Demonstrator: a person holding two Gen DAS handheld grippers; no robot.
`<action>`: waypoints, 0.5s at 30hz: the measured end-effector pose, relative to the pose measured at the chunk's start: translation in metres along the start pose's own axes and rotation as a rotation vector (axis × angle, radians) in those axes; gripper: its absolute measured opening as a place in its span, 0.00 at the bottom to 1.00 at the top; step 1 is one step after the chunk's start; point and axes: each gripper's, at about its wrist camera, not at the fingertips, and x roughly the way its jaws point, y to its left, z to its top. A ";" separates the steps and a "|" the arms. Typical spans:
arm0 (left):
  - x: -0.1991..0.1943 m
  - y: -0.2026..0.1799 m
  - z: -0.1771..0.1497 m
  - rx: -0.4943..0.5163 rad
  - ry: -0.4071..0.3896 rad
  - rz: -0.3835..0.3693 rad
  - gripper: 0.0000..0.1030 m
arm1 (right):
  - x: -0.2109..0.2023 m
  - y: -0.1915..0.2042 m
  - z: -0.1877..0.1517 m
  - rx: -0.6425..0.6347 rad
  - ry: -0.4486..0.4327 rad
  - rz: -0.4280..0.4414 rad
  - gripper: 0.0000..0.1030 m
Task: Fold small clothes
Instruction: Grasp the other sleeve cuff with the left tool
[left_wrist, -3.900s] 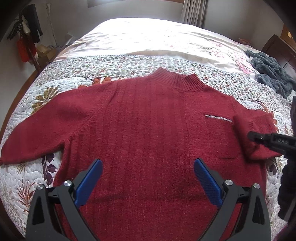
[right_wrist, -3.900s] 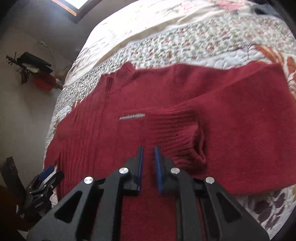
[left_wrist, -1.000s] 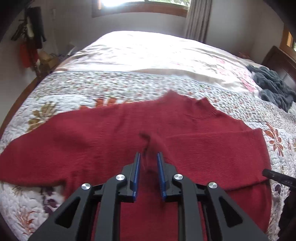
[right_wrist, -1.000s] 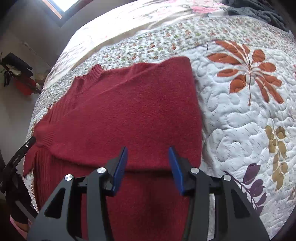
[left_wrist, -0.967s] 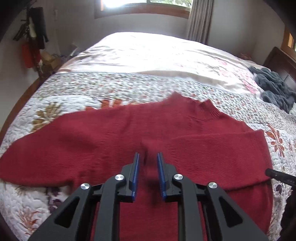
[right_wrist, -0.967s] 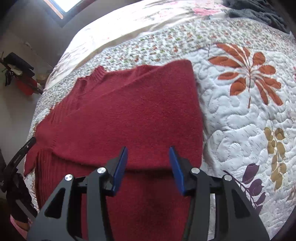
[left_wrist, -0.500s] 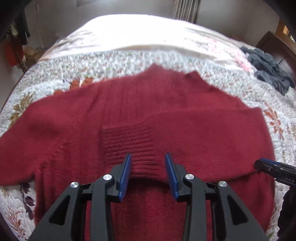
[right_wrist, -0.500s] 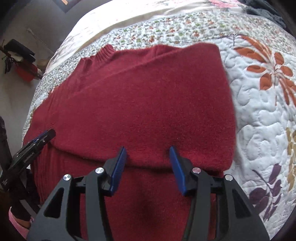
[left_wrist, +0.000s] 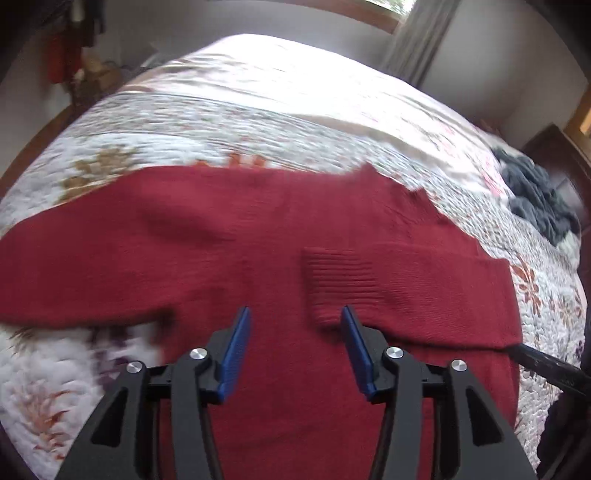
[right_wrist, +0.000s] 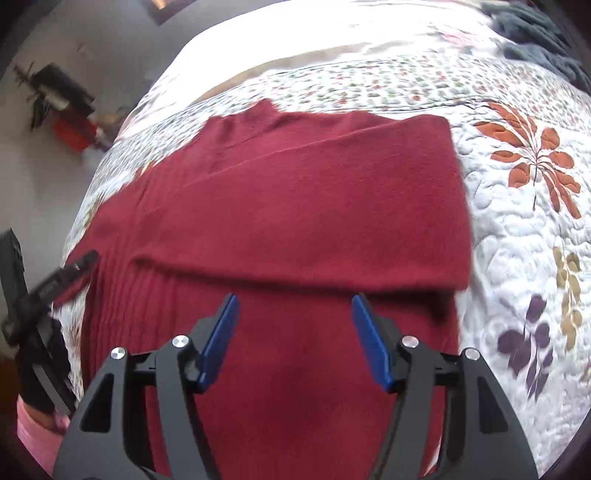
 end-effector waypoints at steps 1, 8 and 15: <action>-0.008 0.018 -0.004 -0.024 -0.004 0.017 0.52 | -0.001 0.005 -0.006 -0.005 0.011 0.023 0.62; -0.052 0.182 -0.047 -0.317 0.013 0.153 0.52 | 0.013 0.043 -0.039 -0.027 0.073 0.095 0.63; -0.068 0.286 -0.061 -0.601 -0.088 0.093 0.52 | 0.037 0.069 -0.062 -0.061 0.112 0.087 0.63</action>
